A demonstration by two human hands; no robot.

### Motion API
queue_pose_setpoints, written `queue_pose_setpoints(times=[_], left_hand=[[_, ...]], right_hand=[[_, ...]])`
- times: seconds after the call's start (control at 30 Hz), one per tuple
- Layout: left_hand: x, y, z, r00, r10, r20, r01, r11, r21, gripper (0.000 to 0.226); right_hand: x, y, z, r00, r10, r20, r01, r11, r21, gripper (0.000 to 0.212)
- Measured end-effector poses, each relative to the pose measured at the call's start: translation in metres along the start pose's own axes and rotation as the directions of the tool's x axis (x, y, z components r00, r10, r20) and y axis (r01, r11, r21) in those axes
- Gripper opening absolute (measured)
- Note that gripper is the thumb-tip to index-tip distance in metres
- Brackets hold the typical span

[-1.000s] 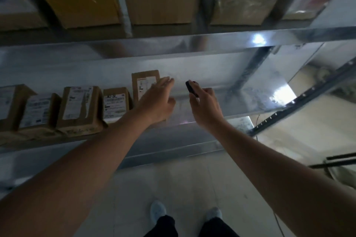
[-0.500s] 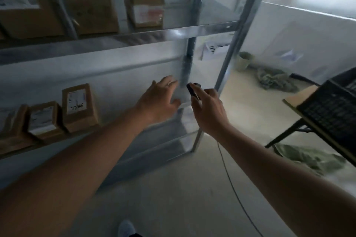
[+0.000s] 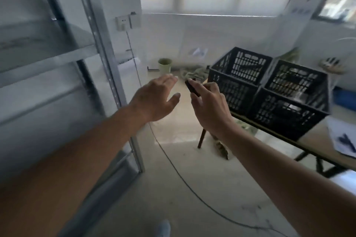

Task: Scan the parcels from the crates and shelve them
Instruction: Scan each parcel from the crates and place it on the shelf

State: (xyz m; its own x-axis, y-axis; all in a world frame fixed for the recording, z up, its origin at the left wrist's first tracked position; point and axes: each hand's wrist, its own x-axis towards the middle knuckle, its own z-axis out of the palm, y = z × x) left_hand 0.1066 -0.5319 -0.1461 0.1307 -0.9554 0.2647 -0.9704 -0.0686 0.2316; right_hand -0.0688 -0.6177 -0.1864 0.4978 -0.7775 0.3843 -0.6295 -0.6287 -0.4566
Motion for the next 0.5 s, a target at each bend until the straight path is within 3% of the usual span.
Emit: queue_pose_setpoints(times=[0.23,0.5], left_hand=[[0.13,0.078,0.051,0.966,0.258,0.028,-0.254,0.963,-0.089,0.057],[0.264,0.152,0.122,0.865,0.492,0.097,-0.464,0.859,-0.219,0.059]], right_hand=[[0.034,0.112,-0.042,0.969,0.22,-0.109,-0.226,0.973,-0.046,0.051],[0.065,0.226,-0.082,0.876,0.418,-0.24,-0.451,0.887,-0.102,0.049]])
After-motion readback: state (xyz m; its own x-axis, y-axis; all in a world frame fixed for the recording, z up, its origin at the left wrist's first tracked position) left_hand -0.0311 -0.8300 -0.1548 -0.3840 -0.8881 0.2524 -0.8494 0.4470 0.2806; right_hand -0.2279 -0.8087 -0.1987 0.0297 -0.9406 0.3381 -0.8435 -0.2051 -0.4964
